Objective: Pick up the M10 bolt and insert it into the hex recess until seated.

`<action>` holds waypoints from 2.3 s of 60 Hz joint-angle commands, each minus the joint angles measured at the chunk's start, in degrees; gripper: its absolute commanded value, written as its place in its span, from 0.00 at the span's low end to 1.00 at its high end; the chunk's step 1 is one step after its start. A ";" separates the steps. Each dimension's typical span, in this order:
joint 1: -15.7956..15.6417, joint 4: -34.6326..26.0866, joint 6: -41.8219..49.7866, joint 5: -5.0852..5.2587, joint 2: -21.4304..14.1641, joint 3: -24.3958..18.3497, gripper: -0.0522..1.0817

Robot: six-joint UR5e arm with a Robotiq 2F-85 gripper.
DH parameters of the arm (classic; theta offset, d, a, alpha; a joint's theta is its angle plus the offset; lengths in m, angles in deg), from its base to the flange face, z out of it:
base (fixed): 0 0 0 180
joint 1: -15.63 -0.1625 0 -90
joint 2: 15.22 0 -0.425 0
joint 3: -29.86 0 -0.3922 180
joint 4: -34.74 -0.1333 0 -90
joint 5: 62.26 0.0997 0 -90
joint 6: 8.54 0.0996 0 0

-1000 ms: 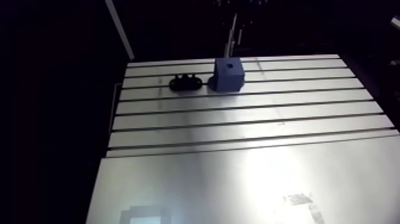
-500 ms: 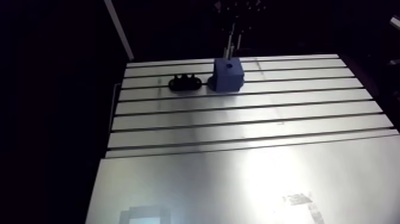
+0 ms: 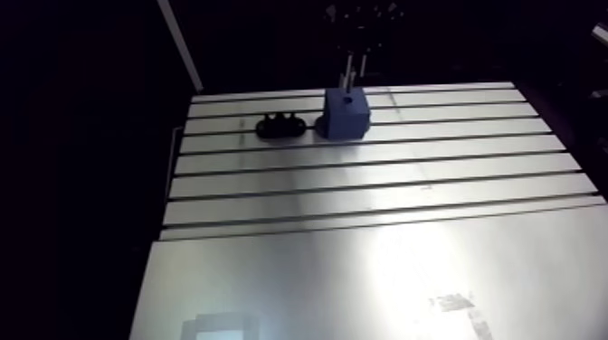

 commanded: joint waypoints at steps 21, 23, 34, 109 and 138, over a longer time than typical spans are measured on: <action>-0.03 1.31 0.06 0.01 0.70 0.53 0.71; -0.03 1.33 0.06 0.00 0.78 0.53 0.71; -0.03 1.34 0.06 0.00 0.79 0.53 0.71; -0.02 1.34 -0.20 0.00 1.40 0.89 0.71; 0.06 1.34 -0.22 0.00 1.67 1.06 0.71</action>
